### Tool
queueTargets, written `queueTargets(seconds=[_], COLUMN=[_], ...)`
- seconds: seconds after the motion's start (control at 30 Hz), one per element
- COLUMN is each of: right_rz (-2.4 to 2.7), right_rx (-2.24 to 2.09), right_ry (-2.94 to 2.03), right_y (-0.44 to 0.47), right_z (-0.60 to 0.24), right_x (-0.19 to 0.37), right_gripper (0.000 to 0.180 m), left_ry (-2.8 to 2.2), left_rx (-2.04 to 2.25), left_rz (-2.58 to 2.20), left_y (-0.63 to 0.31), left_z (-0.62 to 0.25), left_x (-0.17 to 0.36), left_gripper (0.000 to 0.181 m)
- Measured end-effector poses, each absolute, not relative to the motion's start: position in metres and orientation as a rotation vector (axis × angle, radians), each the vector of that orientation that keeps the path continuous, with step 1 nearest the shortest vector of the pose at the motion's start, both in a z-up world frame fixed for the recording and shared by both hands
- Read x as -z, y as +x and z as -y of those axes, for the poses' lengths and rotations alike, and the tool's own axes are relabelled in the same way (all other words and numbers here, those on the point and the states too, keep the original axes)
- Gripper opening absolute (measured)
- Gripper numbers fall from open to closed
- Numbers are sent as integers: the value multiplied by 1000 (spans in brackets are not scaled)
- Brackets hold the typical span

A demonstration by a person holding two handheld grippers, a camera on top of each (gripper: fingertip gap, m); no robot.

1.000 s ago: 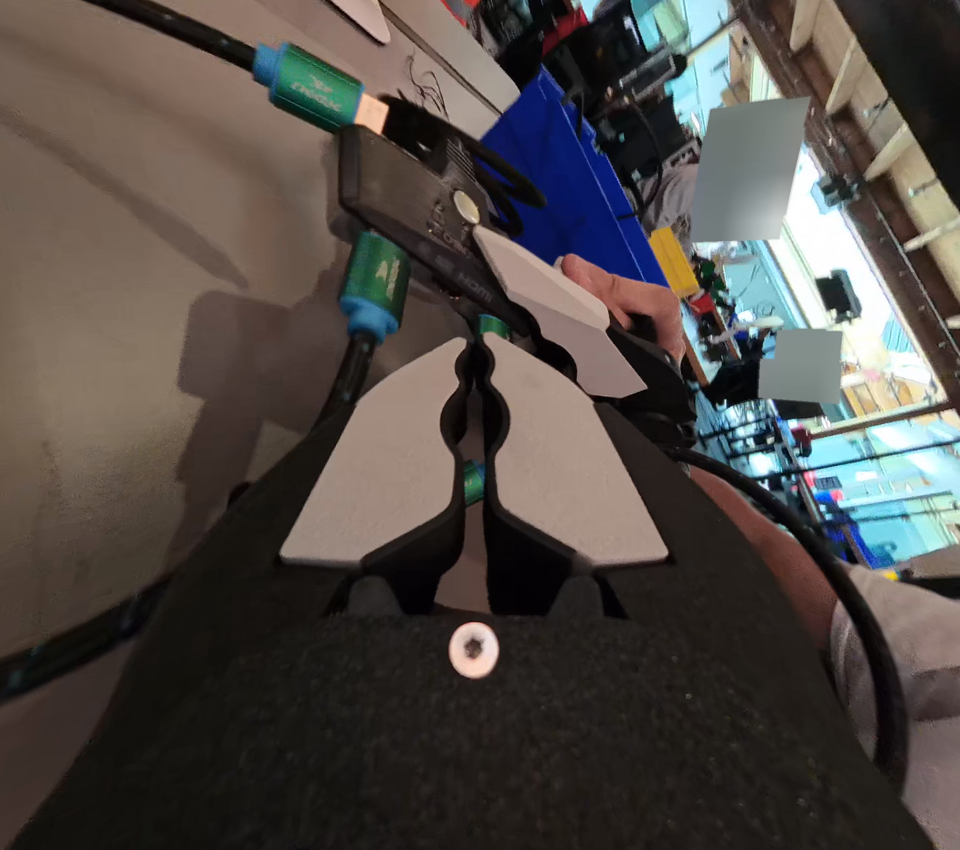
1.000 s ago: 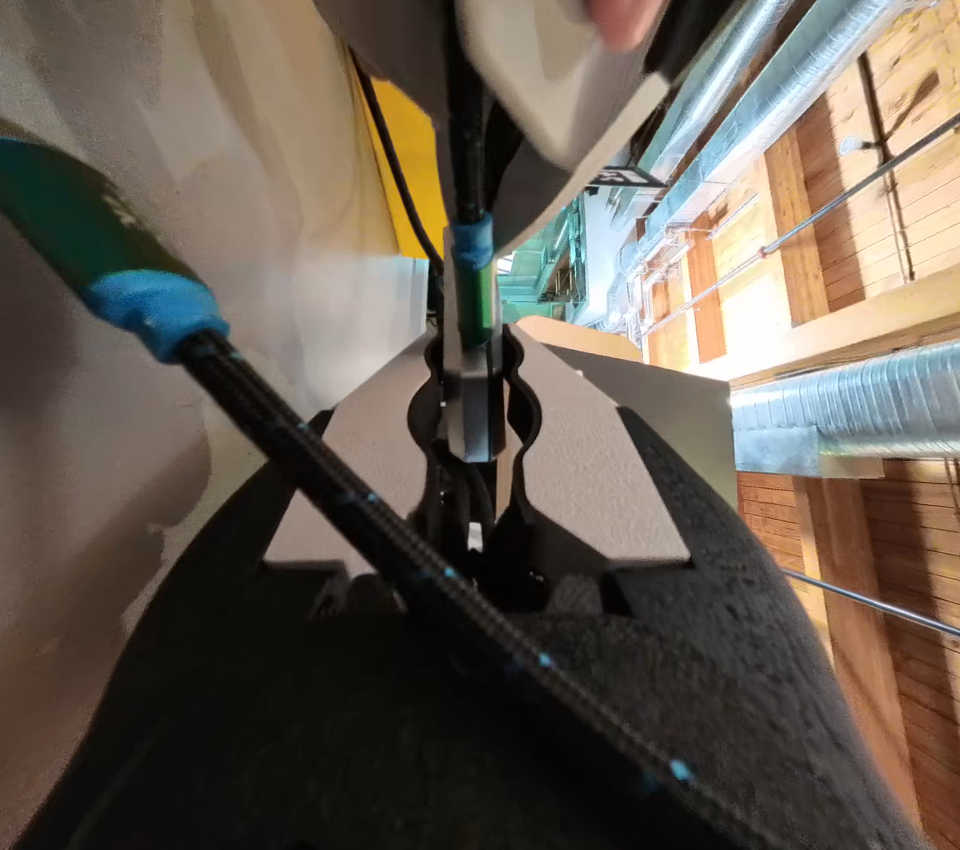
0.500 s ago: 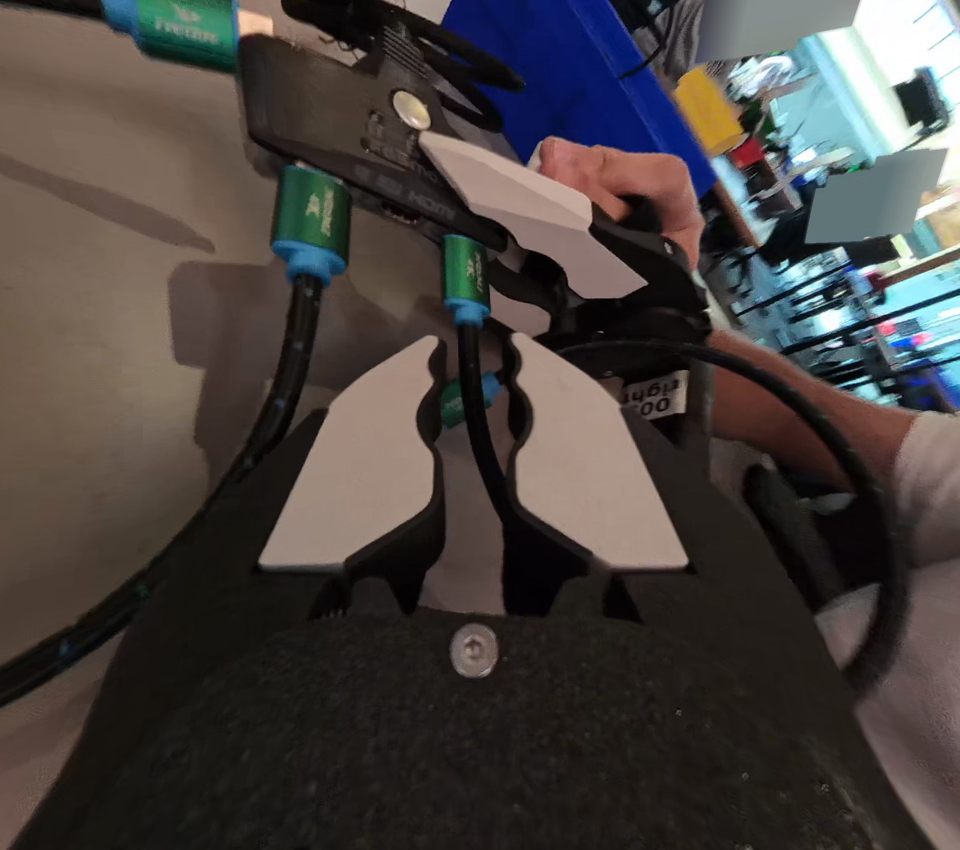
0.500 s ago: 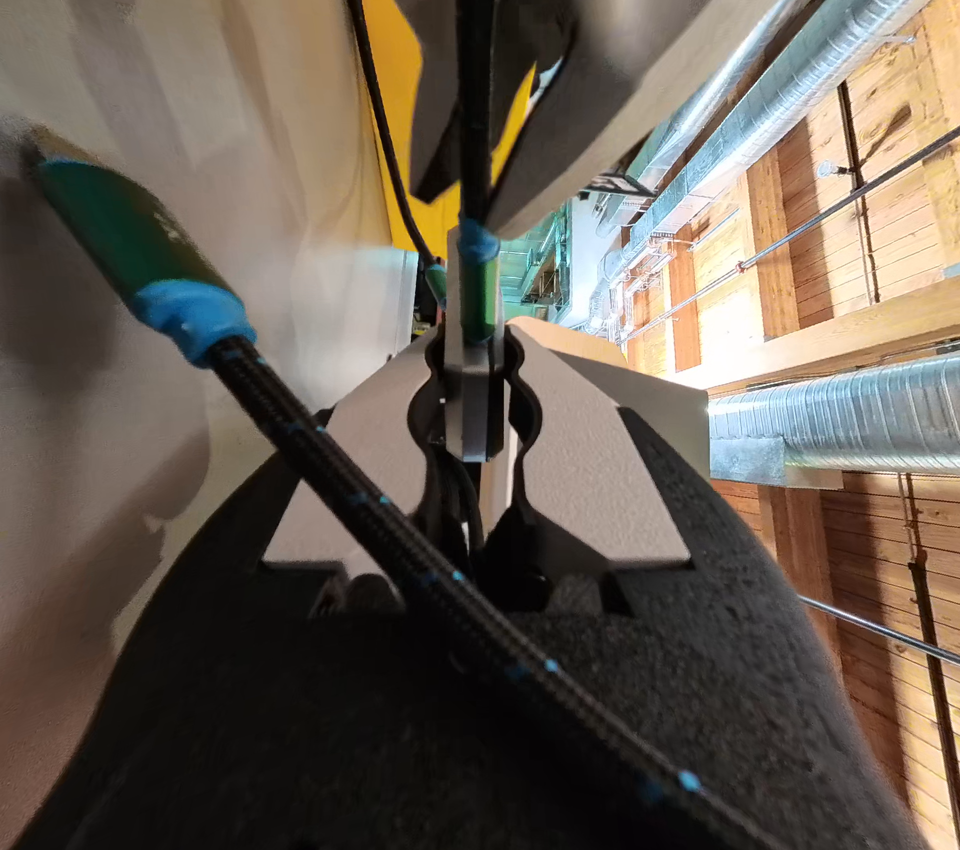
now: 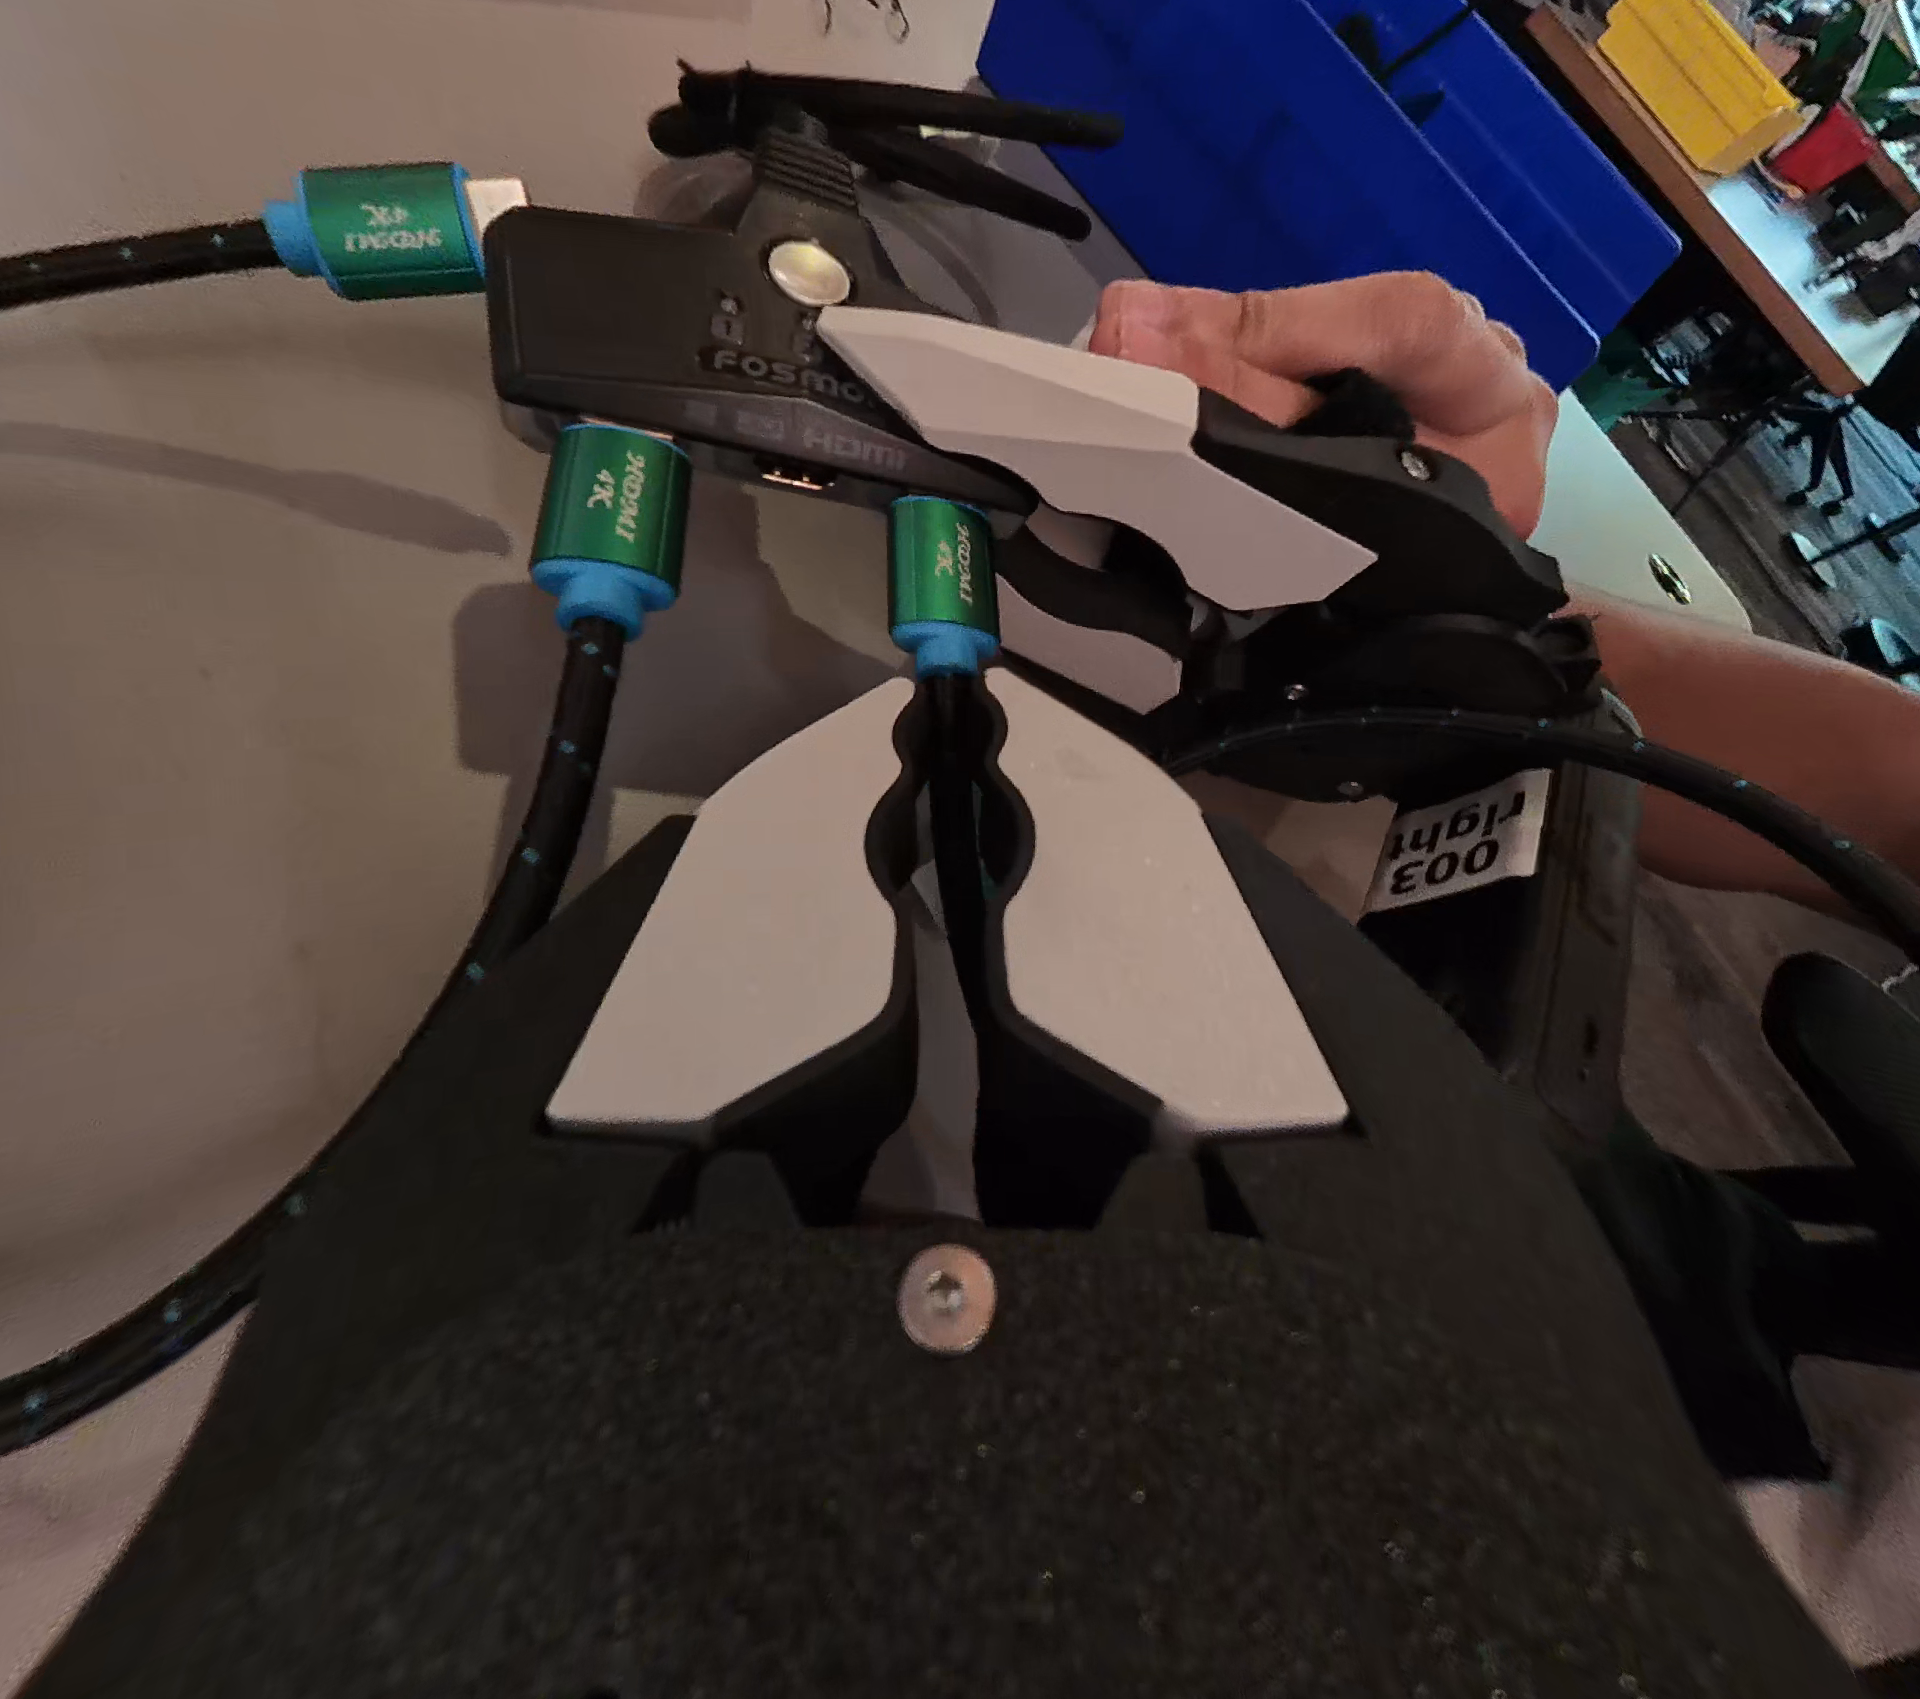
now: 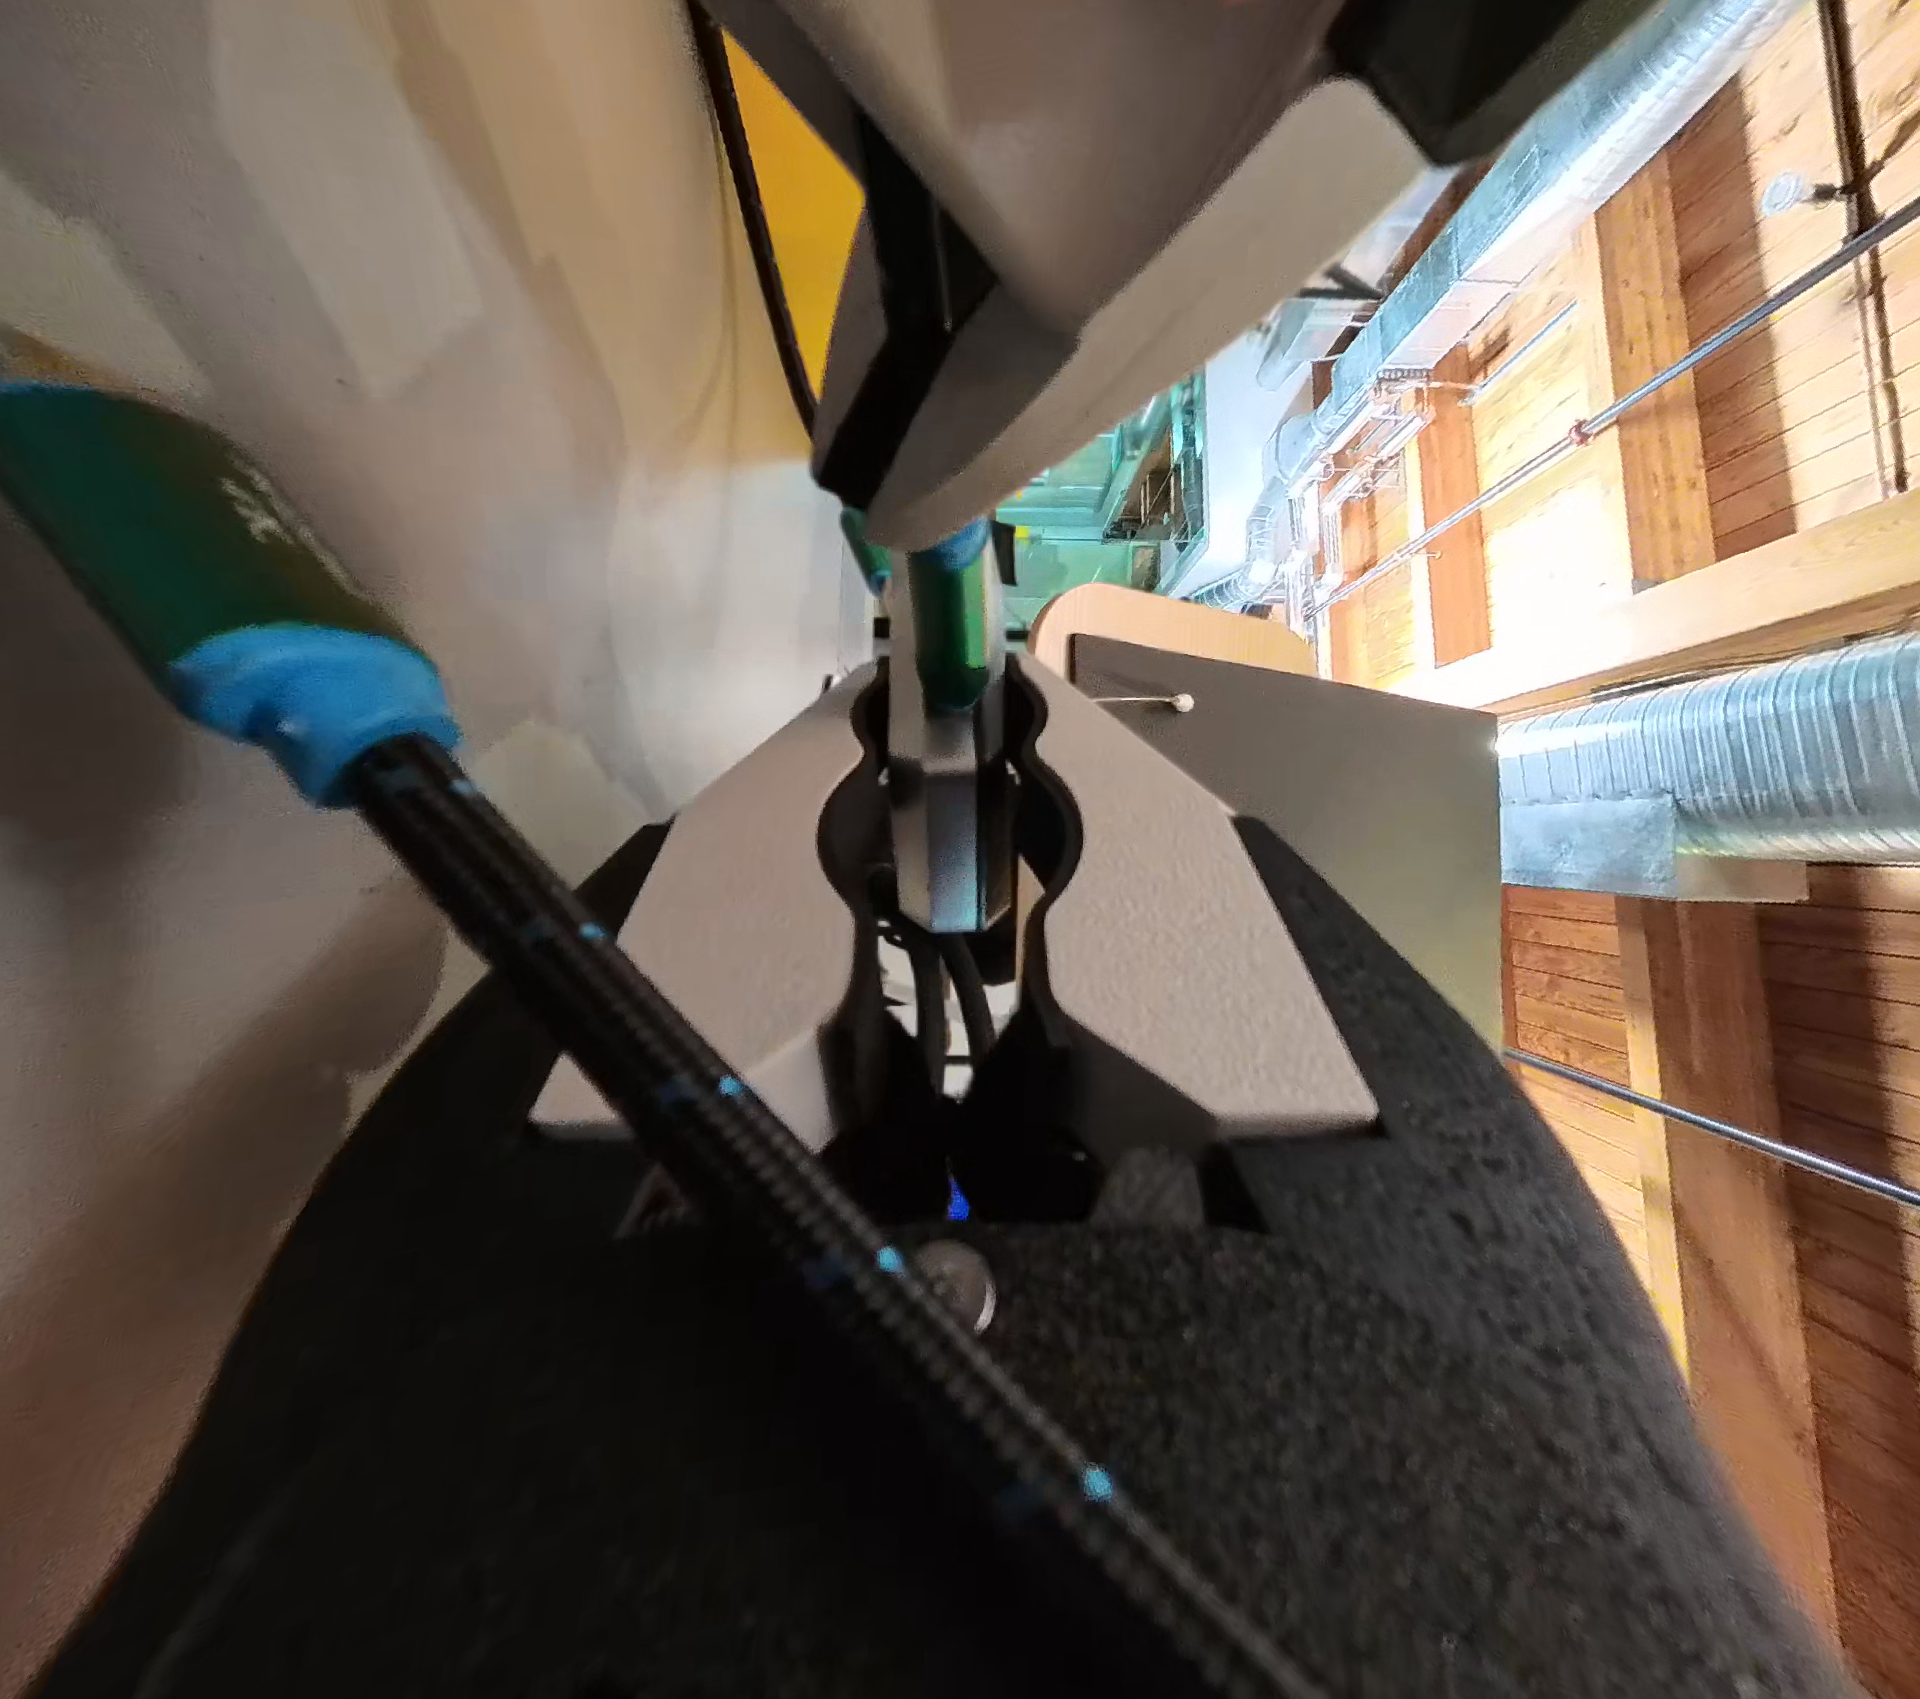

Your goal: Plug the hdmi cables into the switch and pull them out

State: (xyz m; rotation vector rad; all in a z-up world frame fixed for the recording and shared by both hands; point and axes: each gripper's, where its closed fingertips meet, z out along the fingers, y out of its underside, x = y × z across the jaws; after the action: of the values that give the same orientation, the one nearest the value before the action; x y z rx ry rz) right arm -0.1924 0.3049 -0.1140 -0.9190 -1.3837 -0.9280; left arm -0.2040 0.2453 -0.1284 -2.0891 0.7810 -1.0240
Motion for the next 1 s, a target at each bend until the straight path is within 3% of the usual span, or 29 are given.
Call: queueTargets(seconds=[0.03, 0.2, 0.33, 0.43, 0.67, 0.8, 0.9, 1.0], right_rz=[1388, 1386, 1346, 1270, 1042, 866, 704, 537], right_rx=[929, 810, 741, 598, 112, -145, -193, -129], right_ry=[-919, -962, -1047, -1184, -1378, -1508, -1584, -1612], right_y=[-191, -190, -171, -159, -128, -69, 0, 77], right_z=[-306, -312, -321, -323, -321, -324, -331, -339], right_x=[114, 115, 105, 79, -87, -187, -238, -255], right_gripper=[18, 20, 20, 20, 21, 21, 21, 20], left_ry=[-2085, -2058, -1789, -1645, -1832, -1831, -1851, -1851], left_rx=[1032, 1191, 1430, 1349, 1050, 1163, 1140, 1145], left_rz=[-771, -707, -530, -525, -547, -628, -703, -727], left_y=[-203, -203, -240, -290, -346, -333, -327, -322], left_z=[-246, -247, -238, -220, -192, -178, -169, -164], left_x=[129, 116, 43, 14, 95, 94, 99, 99], left_gripper=[5, 8, 27, 28, 23, 23, 23, 22])
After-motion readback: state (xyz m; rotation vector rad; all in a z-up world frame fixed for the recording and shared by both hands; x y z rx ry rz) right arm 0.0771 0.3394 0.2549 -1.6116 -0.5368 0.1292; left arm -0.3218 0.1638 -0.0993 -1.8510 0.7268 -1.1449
